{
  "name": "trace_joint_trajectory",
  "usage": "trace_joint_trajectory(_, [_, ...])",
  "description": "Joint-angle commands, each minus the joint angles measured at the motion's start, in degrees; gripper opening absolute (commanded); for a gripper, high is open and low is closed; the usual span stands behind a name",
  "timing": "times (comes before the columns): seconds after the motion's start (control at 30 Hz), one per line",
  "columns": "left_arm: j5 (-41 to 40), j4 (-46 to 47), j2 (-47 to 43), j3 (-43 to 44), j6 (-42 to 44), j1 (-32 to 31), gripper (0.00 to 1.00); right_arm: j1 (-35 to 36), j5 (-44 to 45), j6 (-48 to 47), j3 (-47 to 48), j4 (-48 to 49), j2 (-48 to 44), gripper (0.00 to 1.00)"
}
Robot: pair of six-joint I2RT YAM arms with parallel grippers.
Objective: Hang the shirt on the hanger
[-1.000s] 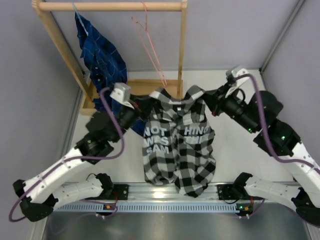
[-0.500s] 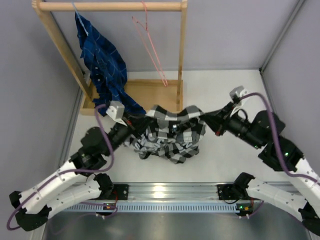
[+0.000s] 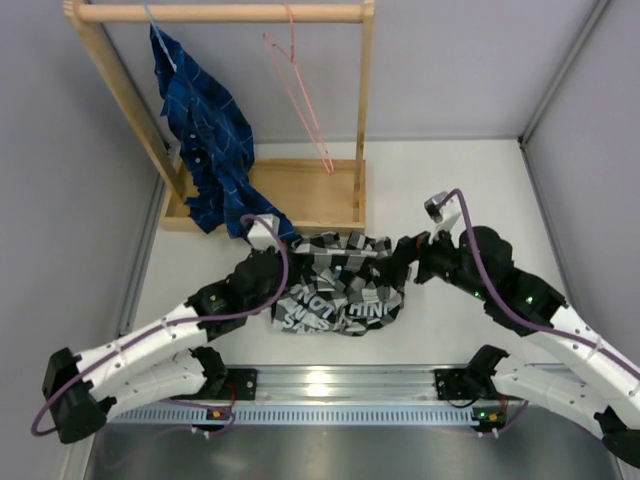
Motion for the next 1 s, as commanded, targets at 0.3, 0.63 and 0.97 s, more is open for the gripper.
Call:
trace_joint_trajectory(0.3, [9.47, -1.60, 11.42, 7.01, 0.49, 0.61, 0.00, -0.23, -4.84, -11.10, 36.06, 5.66, 26.56, 0.99])
trace_joint_trajectory(0.63, [12.72, -0.98, 3.15, 2.09, 2.77, 0.61, 0.00, -1.90, 2.97, -22.62, 65.72, -0.66, 55.31, 0.61])
trace_joint_trajectory(0.97, [13.95, -0.89, 1.39, -0.55, 2.78, 0.61, 0.00, -2.07, 4.30, -26.66, 77.68, -3.92, 64.46, 0.26])
